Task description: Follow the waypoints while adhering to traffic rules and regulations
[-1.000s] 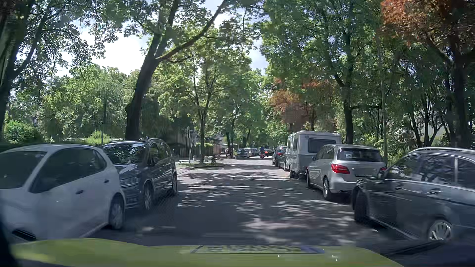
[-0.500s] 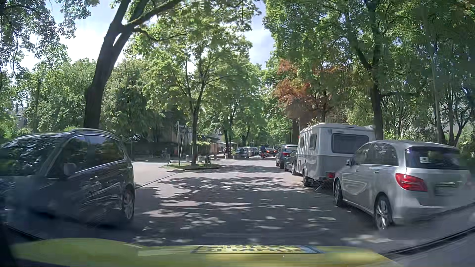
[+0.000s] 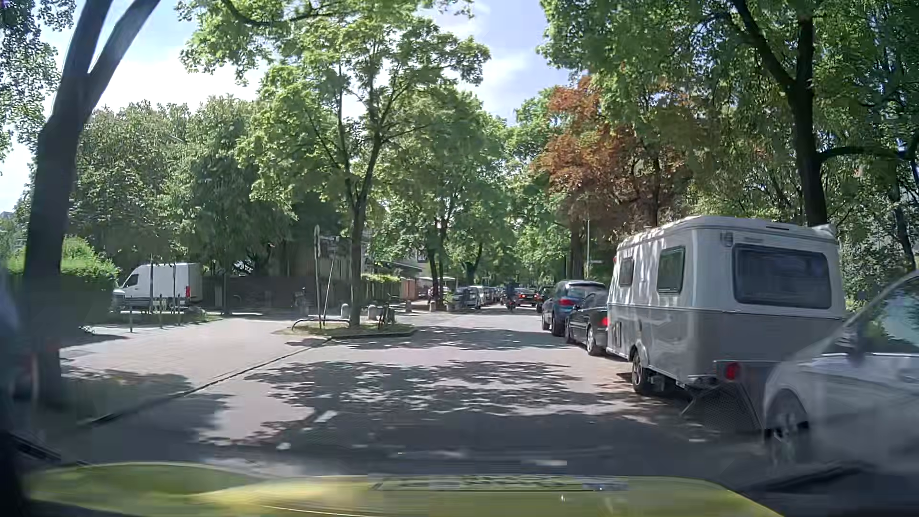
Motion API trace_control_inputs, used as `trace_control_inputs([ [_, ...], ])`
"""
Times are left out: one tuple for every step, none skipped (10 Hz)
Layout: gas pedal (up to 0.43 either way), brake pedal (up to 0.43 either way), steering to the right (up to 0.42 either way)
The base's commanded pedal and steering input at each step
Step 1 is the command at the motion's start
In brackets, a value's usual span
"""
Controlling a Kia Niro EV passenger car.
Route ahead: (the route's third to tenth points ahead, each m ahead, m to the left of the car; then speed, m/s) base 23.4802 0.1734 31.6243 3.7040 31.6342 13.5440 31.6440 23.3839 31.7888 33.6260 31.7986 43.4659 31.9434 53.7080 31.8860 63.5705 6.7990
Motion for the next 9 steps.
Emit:
trace_control_inputs([
  [0.000,0.067,0.004],
  [0.000,0.061,0.004],
  [0.000,0.055,0.004],
  [0.000,0.055,0.004],
  [0.000,0.055,0.004],
  [0.000,0.055,0.004],
  [0.000,0.055,0.004],
  [0.000,0.055,0.004],
  [0.000,0.061,0.004],
])
